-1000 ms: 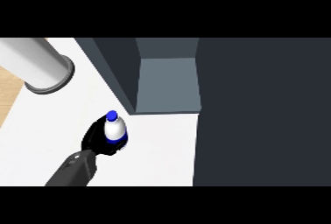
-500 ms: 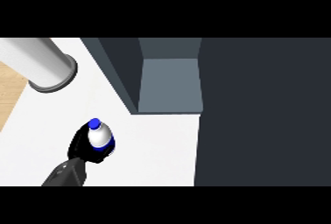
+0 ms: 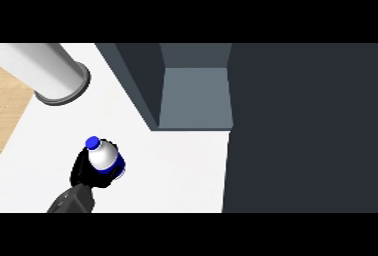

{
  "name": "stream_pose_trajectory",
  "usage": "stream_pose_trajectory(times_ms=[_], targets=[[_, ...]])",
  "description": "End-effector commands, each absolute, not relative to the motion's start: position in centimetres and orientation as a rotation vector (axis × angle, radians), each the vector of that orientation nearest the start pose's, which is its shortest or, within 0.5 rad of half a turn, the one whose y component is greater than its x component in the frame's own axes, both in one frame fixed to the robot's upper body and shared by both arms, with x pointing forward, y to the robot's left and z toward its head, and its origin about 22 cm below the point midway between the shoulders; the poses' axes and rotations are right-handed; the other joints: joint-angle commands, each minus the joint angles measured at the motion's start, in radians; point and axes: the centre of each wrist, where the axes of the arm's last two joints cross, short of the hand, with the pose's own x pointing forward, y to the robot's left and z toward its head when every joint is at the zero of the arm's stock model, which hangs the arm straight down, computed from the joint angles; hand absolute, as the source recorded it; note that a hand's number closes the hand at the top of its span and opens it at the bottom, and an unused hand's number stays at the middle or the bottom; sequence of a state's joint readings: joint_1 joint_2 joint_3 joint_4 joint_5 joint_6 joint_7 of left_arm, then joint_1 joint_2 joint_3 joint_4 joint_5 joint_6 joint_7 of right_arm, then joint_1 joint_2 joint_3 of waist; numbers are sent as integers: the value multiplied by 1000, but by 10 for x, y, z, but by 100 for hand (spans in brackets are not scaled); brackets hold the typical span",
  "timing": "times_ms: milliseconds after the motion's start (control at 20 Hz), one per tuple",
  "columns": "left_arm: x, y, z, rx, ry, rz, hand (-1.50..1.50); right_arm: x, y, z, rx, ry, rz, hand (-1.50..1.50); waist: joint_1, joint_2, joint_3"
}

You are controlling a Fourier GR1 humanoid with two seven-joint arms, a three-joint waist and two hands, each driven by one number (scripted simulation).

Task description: Pick up the bottled water, place it into the cabinet and close the cabinet

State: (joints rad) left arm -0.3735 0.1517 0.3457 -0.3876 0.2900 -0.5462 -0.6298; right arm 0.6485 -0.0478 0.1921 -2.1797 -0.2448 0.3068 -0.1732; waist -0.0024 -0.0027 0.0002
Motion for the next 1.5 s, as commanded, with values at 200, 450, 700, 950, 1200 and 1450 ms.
stream_pose_trajectory(times_ms=[200,450,700,950,1200,1450], targets=[[253,297,-133,-526,-1530,384,150,107,-230,42,392,-1801,-6,-150,6,-1,1],[271,275,-94,-532,-1548,311,150,94,-232,40,387,-1758,-7,-150,7,-3,1],[259,231,-77,-563,-1585,296,150,108,-209,51,394,-1786,-33,-150,5,-1,0],[295,204,-18,-521,-1616,258,150,100,-226,54,444,-1777,-24,-150,-3,0,0],[287,162,5,-492,-1646,220,150,108,-231,40,426,-1782,-20,-150,-2,0,0],[325,128,9,-415,-1654,170,150,120,-217,44,436,-1770,-21,-150,-11,4,0]])
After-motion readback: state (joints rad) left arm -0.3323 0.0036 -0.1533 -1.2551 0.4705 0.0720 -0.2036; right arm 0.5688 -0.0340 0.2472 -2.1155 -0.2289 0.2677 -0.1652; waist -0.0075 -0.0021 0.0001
